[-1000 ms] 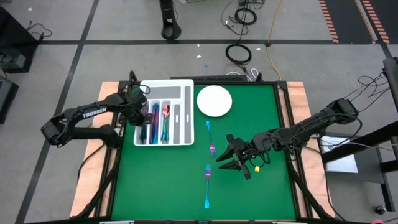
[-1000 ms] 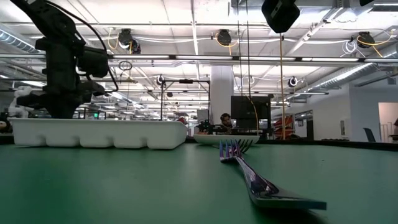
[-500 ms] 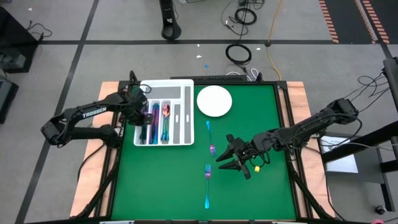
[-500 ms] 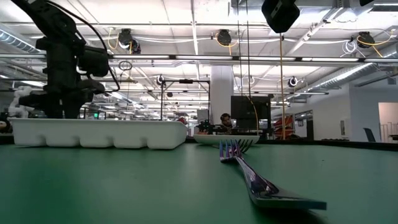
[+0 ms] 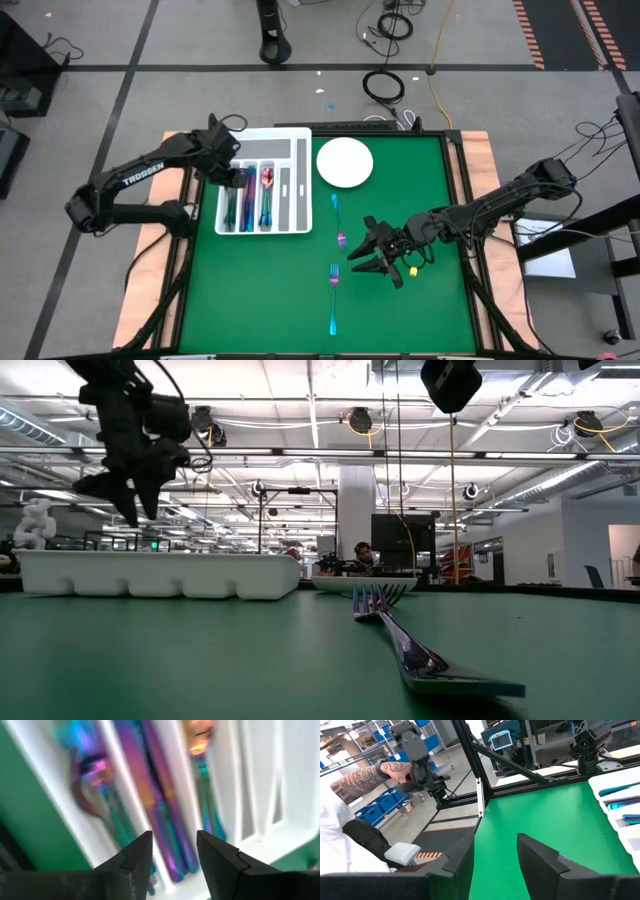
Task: Sort silverware
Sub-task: Put the blue fork into the silverware tray
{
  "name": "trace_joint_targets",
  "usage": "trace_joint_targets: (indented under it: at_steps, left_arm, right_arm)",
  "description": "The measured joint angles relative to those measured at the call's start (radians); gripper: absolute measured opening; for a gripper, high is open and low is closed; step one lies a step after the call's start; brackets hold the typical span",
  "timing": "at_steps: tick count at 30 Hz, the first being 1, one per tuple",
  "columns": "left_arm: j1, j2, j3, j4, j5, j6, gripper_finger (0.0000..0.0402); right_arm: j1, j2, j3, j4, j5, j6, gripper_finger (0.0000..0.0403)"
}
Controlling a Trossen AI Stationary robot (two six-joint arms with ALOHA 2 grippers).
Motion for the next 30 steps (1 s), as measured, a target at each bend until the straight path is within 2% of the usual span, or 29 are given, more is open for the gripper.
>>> trace_joint_targets:
  at_steps: [5, 10, 18, 26, 30]
  left_arm:
    - [-0.112, -0.019, 0.006, 0.12, -0.006, -0.003, 0.0156]
    - [-0.304, -0.02, 0.003, 0.279, -0.017, -0.005, 0.0156]
    - [-0.67, -0.011, 0.003, 0.625, -0.168, 0.056, 0.0156]
    - [-0.881, 0.053, 0.002, 0.802, -0.21, 0.191, 0.0156]
    - [-0.953, 0.128, 0.002, 0.857, -0.193, 0.376, 0.0156]
  right_arm:
    - [0.0, 0.0, 0.0, -0.013, -0.005, 0.002, 0.0137]
    - [0.0, 0.0, 0.0, -0.056, -0.004, 0.017, 0.0137]
    - [0.0, 0.0, 0.0, -0.097, 0.003, 0.03, 0.0137]
    - [0.0, 0.0, 0.0, -0.156, 0.004, 0.03, 0.0137]
    - [0.0, 0.0, 0.0, -0.21, 0.004, 0.038, 0.0137]
